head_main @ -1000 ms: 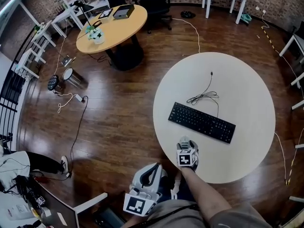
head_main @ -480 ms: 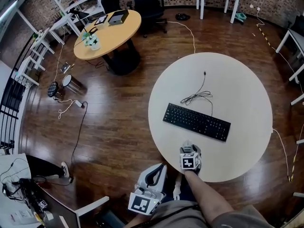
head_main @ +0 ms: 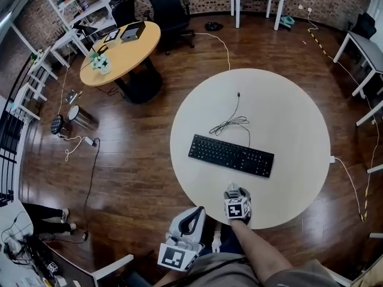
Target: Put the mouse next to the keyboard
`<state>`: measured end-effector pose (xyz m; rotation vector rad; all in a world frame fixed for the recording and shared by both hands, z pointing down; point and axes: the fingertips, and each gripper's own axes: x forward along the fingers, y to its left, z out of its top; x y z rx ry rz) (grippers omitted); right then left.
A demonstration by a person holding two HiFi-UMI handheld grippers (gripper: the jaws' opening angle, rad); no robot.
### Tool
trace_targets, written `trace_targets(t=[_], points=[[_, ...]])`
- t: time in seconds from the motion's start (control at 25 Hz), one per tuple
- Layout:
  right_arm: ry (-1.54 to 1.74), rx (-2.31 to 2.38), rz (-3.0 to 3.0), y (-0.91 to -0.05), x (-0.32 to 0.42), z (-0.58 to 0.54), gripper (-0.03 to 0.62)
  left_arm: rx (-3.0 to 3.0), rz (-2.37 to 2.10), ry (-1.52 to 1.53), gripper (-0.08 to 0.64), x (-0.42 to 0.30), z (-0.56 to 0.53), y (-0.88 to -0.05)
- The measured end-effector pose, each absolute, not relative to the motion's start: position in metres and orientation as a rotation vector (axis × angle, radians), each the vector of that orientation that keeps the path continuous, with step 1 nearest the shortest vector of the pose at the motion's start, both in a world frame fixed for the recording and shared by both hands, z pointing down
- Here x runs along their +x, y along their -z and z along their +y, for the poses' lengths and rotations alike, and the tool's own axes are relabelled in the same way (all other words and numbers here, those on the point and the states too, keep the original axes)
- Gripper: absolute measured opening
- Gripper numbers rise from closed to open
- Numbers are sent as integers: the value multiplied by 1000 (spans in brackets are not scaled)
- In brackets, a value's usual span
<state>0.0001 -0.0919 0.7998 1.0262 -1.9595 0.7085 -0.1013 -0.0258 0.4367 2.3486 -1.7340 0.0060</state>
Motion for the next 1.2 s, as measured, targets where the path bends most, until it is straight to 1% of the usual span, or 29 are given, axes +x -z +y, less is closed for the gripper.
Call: trace_targets(t=[1.2], points=[[-837, 1203, -1869, -798, 134, -120, 305, 2486, -1492, -1, 2, 18, -72, -436]])
